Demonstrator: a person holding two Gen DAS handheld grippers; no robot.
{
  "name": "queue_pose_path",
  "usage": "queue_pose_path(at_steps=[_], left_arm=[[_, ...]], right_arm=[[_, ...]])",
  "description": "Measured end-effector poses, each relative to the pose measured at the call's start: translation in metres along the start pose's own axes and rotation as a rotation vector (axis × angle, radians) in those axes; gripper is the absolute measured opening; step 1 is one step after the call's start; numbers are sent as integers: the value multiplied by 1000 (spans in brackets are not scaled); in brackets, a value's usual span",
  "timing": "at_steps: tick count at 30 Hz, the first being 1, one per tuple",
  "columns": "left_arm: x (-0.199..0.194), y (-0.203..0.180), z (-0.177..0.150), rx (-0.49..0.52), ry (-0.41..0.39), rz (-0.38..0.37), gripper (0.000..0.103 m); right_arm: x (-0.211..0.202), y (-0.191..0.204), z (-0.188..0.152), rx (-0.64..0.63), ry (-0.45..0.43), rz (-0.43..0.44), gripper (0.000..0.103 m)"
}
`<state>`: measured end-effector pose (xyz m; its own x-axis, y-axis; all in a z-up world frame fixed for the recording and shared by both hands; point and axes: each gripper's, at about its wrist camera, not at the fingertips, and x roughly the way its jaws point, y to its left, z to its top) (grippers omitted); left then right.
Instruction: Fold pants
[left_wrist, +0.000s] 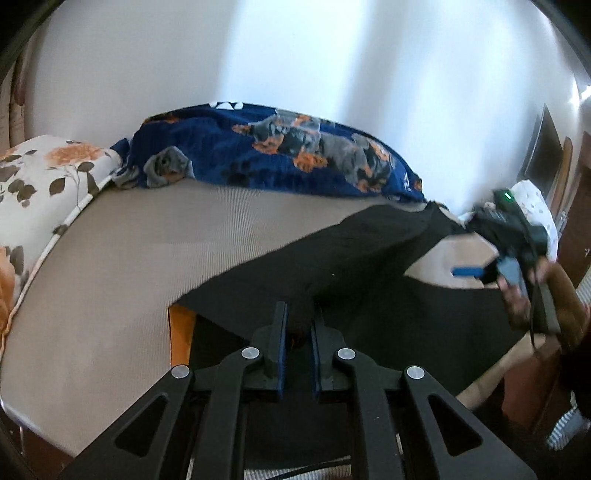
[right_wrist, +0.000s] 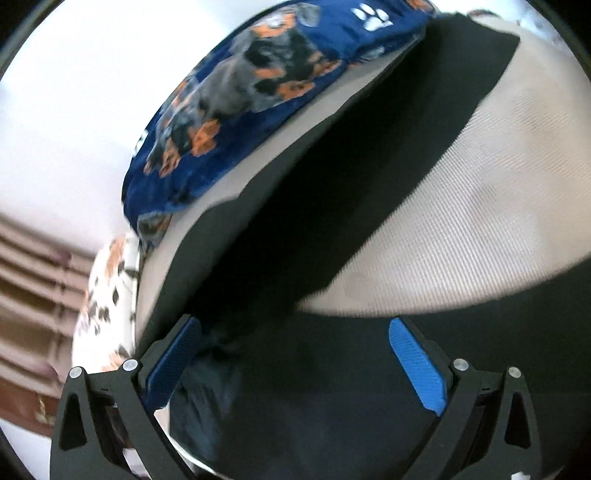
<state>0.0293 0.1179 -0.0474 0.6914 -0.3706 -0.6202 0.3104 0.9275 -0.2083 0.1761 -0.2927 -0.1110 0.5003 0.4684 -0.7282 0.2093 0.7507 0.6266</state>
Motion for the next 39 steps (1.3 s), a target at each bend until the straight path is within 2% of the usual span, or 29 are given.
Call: queue_pose_path(at_steps=[2,5,7,9,11,13,16,18,23,27,29,33,35,38,39], left_arm=[[5,2,-2,-15,18,-4,11],[6,2,-2,-19,17,1,11],[6,2,-2,-13,17,8,11],[8,3,-2,-17,21,13,12],[12,5,-2,-29,32,16,12],[15,7,-2,-37,45,16,12],[16,12,-3,-49,68,30,12],[14,18,-6,-54,91,37,12],[5,33,-26,-46,173,68,13],[4,35,-44,-18,234,101,13],[3,37,-53,-13,249,115,13],[0,39,-63,0,236,139,17],[-1,35,-66,31,232,178,21],[-10,34,-66,49,221,235,28],[-16,35,-65,53,215,259,35]], right_arm=[[13,-7,21,60,9,34,98],[30,-15,44,129,25,73,82],[45,-14,59,124,55,103,69],[55,-16,70,139,79,149,51],[57,-18,79,137,72,165,5],[50,-19,80,127,41,167,6],[23,-13,59,44,-29,151,5],[3,-16,34,15,-44,135,5],[-38,-33,-57,-45,-38,64,5],[-45,-51,-116,-34,-9,12,4],[-42,-59,-134,-21,7,6,4],[-32,-72,-150,-5,19,6,3],[-34,-70,-152,-29,14,-4,4],[-36,-71,-152,-31,26,5,5],[-36,-72,-154,-28,27,8,6]])
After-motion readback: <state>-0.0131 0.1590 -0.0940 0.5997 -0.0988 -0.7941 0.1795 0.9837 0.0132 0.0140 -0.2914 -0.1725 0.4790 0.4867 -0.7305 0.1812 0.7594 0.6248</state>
